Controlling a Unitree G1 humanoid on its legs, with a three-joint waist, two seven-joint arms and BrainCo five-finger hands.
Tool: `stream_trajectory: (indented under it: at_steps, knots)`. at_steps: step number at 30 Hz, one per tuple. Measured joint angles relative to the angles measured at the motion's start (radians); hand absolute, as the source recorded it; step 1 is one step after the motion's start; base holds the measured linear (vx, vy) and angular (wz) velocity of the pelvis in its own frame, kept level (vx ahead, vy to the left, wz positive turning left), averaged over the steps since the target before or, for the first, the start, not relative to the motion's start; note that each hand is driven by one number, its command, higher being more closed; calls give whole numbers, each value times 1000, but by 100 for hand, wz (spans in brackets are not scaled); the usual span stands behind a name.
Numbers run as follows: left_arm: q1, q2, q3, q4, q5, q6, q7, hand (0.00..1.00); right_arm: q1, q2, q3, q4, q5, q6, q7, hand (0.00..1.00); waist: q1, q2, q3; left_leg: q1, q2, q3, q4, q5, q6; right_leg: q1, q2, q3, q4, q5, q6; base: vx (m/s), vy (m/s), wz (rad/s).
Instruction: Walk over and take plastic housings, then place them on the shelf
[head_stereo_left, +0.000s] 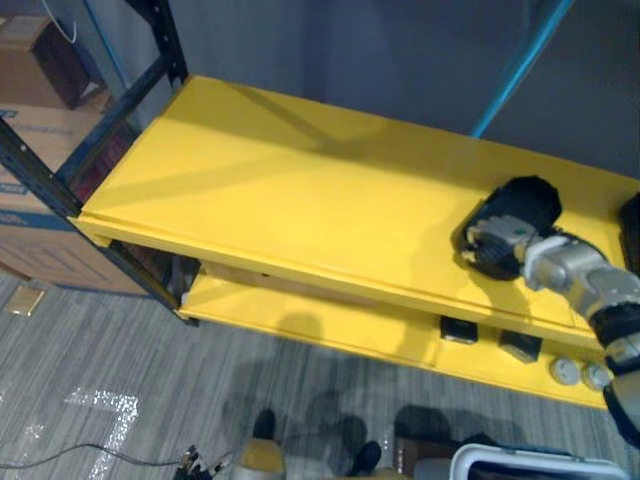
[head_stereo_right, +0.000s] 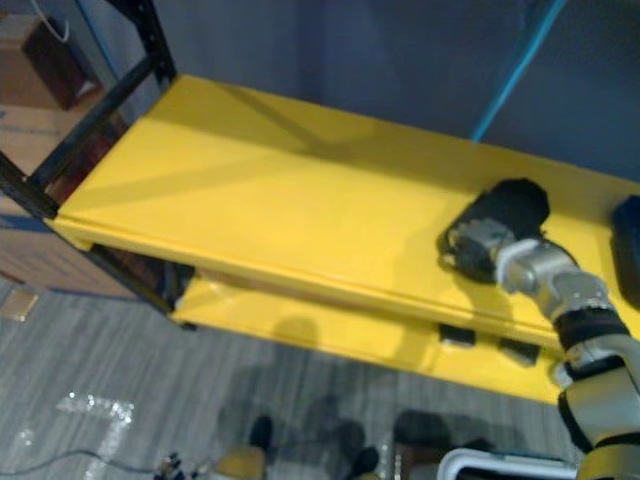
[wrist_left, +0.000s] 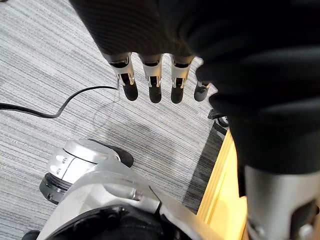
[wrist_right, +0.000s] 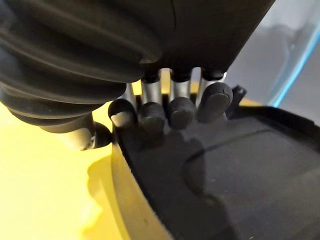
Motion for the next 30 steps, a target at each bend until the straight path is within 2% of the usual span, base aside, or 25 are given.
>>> stream_trajectory:
  at_steps: [4,9,21,30]
  knots:
    - [0,0,0,0,0,0,0,0,0,-28,19,-4,-74,-27,-67,100,1,0,0,-3,0,-1,0,0,0,-3,0,0,0,0,0,0,0,0]
    - [1,0,0,-1,0,0,0,0,0,-54,25,-5,-119,-40,-114,100,0,-1,0,-4,0,-1,0,0,0,-4,0,0,0,1,0,0,0,0]
    - [3,8,3,0,0,-2,0,0,0,-85,25,-46,-230,-91,-341,100,1,-19,0,-6,0,-2,0,0,0,-10,0,1,4,1,0,0,0,0]
    - [2,12,2,6,0,-11,3,0,3,-93,24,-87,-311,-96,-505,100,0,-24,-3,-8,0,-1,0,1,1,-14,0,3,7,0,-2,0,0,0]
